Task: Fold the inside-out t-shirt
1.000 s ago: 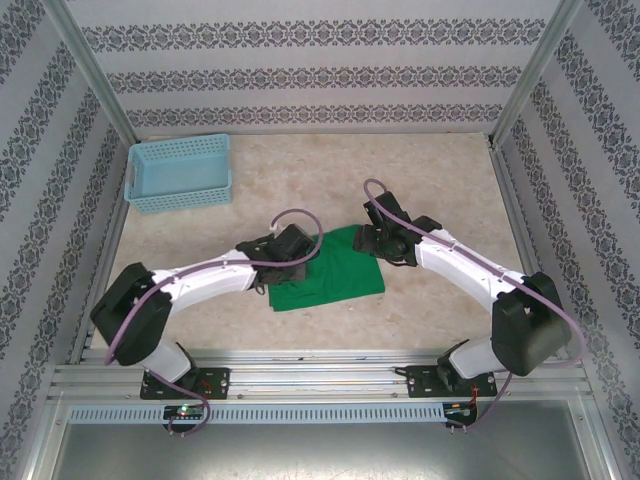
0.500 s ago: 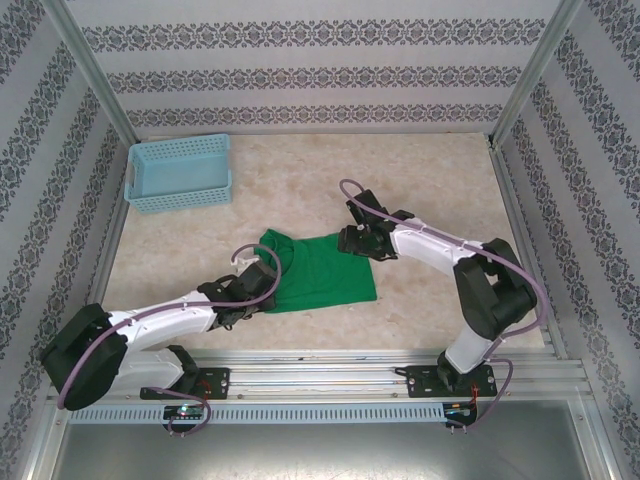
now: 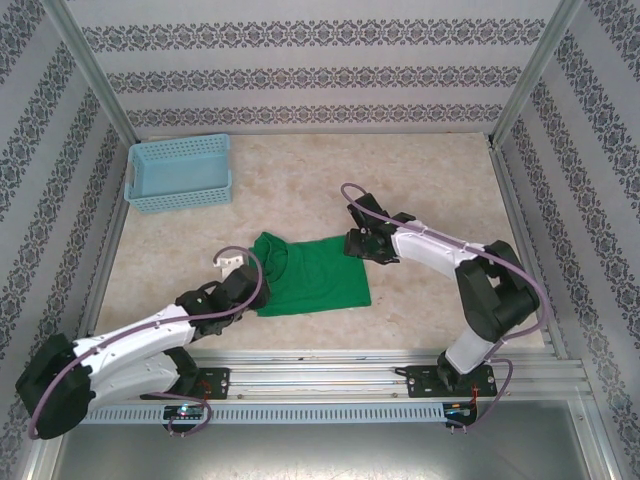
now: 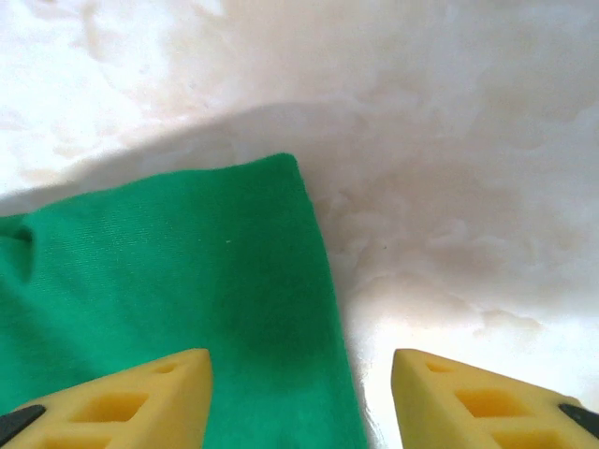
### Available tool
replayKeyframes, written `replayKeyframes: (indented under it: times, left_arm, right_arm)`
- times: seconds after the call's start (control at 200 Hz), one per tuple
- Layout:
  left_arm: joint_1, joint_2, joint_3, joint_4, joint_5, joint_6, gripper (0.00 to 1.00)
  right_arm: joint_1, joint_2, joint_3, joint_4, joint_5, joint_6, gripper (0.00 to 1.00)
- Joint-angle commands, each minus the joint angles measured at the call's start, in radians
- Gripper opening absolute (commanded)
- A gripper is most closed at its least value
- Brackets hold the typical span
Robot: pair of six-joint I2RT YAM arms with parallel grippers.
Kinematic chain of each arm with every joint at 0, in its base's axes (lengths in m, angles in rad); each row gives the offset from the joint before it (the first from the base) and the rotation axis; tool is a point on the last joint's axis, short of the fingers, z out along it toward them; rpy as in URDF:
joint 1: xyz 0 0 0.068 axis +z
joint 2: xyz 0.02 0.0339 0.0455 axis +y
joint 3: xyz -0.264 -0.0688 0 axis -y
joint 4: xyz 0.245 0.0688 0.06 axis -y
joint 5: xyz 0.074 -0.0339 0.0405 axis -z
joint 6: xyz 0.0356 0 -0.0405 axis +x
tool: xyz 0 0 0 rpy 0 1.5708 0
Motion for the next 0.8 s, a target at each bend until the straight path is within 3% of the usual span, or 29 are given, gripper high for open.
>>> replayKeyframes:
  times: [0.0, 0.12, 0.235, 0.485, 0.59, 0.714, 0.794]
  left_arm:
    - [0.034, 0.002, 0.154, -0.094, -0.091, 0.152, 0.58]
    - [0.109, 0.215, 0.348, -0.151, -0.017, 0.247, 0.65]
    - [0.119, 0.386, 0.463, -0.136, -0.041, 0.258, 0.68]
    - [0.205, 0.608, 0.505, -0.053, 0.047, 0.214, 0.58]
    - [0.223, 0.629, 0.500, -0.027, 0.063, 0.220, 0.46]
    - [0.282, 0.610, 0.439, 0.041, 0.138, 0.234, 0.17]
    - [0.318, 0.557, 0.378, 0.088, 0.176, 0.246, 0.08]
  right_arm:
    - [0.039, -0.069, 0.055, -0.041, 0.077, -0.038, 0.55]
    - [0.054, -0.059, 0.083, -0.037, 0.065, -0.036, 0.56]
    - [0.063, -0.039, 0.089, -0.012, 0.037, -0.023, 0.56]
    - [0.088, 0.016, 0.039, 0.110, -0.026, 0.029, 0.56]
    - [0.088, 0.049, 0.042, 0.122, -0.023, 0.029, 0.55]
    - [0.075, 0.087, 0.037, 0.125, -0.008, 0.032, 0.55]
    - [0.058, 0.100, 0.012, 0.143, -0.011, 0.043, 0.53]
